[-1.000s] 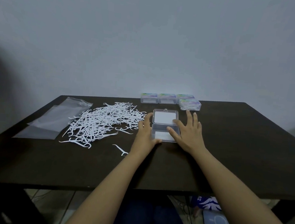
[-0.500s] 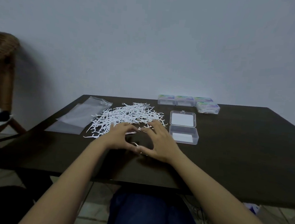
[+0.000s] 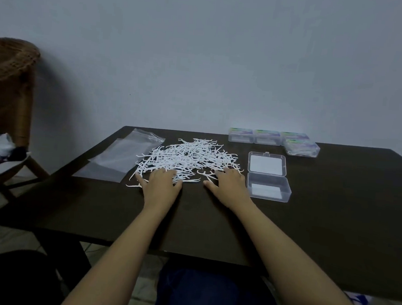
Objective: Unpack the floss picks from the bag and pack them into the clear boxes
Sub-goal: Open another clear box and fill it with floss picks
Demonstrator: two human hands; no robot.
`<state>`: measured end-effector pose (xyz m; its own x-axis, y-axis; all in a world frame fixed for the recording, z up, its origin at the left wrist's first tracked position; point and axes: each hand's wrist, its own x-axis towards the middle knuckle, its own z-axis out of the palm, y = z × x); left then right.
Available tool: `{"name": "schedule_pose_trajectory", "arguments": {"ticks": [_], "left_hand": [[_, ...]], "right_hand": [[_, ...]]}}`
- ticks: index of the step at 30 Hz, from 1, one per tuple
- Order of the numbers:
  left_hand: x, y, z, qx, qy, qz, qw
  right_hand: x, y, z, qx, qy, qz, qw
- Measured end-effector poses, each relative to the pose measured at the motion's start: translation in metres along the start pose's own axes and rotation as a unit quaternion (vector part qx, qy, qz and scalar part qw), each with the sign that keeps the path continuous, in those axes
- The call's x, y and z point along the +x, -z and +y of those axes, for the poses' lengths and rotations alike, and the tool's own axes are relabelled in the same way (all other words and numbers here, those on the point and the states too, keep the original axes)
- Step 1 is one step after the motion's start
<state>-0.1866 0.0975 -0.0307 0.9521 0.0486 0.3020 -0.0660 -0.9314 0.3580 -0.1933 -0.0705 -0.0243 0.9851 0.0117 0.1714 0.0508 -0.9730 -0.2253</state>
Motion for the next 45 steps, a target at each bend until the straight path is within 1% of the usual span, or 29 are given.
{"name": "schedule_pose_trajectory", "arguments": {"ticks": [3, 5, 8, 11, 14, 19, 24, 27, 33, 36, 38, 42, 45], "left_hand": [[0.0, -0.005, 0.012, 0.019, -0.006, 0.035, 0.999], [0.0, -0.006, 0.02, 0.075, -0.012, 0.042, 0.996], [-0.002, -0.001, 0.033, 0.152, -0.035, 0.03, 0.987], [-0.005, 0.007, 0.044, 0.188, -0.058, 0.012, 0.98], [-0.006, 0.01, 0.049, 0.207, -0.066, 0.009, 0.976], [-0.009, 0.011, 0.046, 0.192, -0.063, 0.019, 0.979], [-0.012, 0.01, 0.044, 0.178, -0.061, 0.028, 0.982], [-0.012, 0.014, 0.046, 0.157, -0.059, 0.019, 0.986], [-0.008, 0.026, 0.052, 0.158, -0.09, 0.009, 0.983], [-0.007, 0.028, 0.053, 0.152, -0.106, 0.014, 0.983], [-0.007, 0.028, 0.053, 0.154, -0.117, 0.02, 0.981], [-0.007, 0.03, 0.056, 0.157, -0.142, 0.034, 0.977], [-0.008, 0.033, 0.06, 0.137, -0.158, 0.043, 0.977]], "right_hand": [[0.003, 0.0, -0.002, -0.014, 0.028, 0.032, 0.999], [0.004, 0.001, -0.001, -0.009, 0.042, 0.05, 0.998], [0.005, 0.001, -0.001, -0.01, 0.047, 0.065, 0.997], [0.004, 0.004, -0.005, -0.031, 0.057, 0.058, 0.996], [0.003, 0.015, -0.013, -0.058, 0.068, 0.029, 0.996], [0.006, 0.03, -0.023, -0.091, 0.061, -0.035, 0.993], [0.002, 0.039, -0.022, -0.073, 0.041, -0.093, 0.992], [0.0, 0.038, -0.017, -0.071, 0.028, -0.135, 0.988], [-0.011, 0.044, -0.016, -0.002, -0.013, -0.14, 0.99], [-0.022, 0.047, -0.01, 0.016, 0.012, -0.106, 0.994], [-0.029, 0.049, -0.007, 0.024, 0.031, -0.103, 0.994], [-0.031, 0.052, -0.008, 0.005, 0.044, -0.101, 0.994], [-0.029, 0.049, -0.007, -0.032, 0.049, -0.102, 0.993]]}}
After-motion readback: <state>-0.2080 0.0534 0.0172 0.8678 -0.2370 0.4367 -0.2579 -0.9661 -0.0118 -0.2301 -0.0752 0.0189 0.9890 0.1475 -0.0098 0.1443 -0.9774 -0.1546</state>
